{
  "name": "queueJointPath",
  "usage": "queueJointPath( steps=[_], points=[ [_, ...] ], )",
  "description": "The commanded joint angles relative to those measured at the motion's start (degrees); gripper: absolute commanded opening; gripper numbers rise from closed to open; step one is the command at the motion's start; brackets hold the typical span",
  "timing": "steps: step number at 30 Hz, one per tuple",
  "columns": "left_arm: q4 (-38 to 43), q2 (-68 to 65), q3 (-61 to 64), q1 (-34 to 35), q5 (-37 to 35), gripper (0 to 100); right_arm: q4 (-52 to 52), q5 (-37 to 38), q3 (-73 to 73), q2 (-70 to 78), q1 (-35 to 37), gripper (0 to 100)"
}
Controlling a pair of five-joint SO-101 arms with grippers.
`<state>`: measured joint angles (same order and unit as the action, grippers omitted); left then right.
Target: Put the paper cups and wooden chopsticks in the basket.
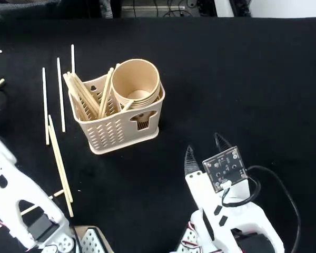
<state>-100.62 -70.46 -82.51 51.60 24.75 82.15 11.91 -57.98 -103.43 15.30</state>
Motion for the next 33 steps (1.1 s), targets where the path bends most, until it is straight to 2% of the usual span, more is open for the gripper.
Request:
queueJointPath(
  steps=[1,5,7,10,14,16,22,25,28,31,33],
  points=[
    [-0.7,16.18,23.6,1.89,2.29,3,-1.23,0.0,-0.22,-3.65,2.2,22.6],
    [0.0,34.37,53.14,1.45,13.19,3,-1.32,0.0,-0.22,-3.65,7.03,22.6],
    [3.6,42.73,65.01,1.8,18.37,3,-1.32,0.0,-0.22,-3.65,8.53,22.6],
    [10.55,52.84,79.69,3.91,20.84,5,-1.32,0.0,-0.22,-3.65,8.79,22.6],
    [16.79,62.33,92.26,6.46,19.34,24,-1.32,0.0,-0.22,-3.65,8.79,22.6],
    [19.6,65.49,94.37,6.9,16.0,31,-1.32,0.09,-0.22,-3.65,8.79,22.6],
    [27.34,66.99,93.49,-0.13,11.52,31,-1.23,0.09,-0.22,-3.65,8.7,22.6],
    [38.42,64.35,93.49,-3.74,4.48,31,-1.23,0.09,-0.22,-3.65,8.7,22.6],
    [47.74,59.52,93.05,-6.29,1.41,31,-1.05,0.18,-0.22,-3.65,8.7,22.6],
    [45.8,53.54,88.22,-6.9,2.2,30,-0.97,0.26,-0.22,-3.65,8.7,22.6],
    [42.02,49.14,83.03,-6.81,3.87,24,-0.97,0.35,-0.22,-3.65,8.7,22.6]
  ],
)
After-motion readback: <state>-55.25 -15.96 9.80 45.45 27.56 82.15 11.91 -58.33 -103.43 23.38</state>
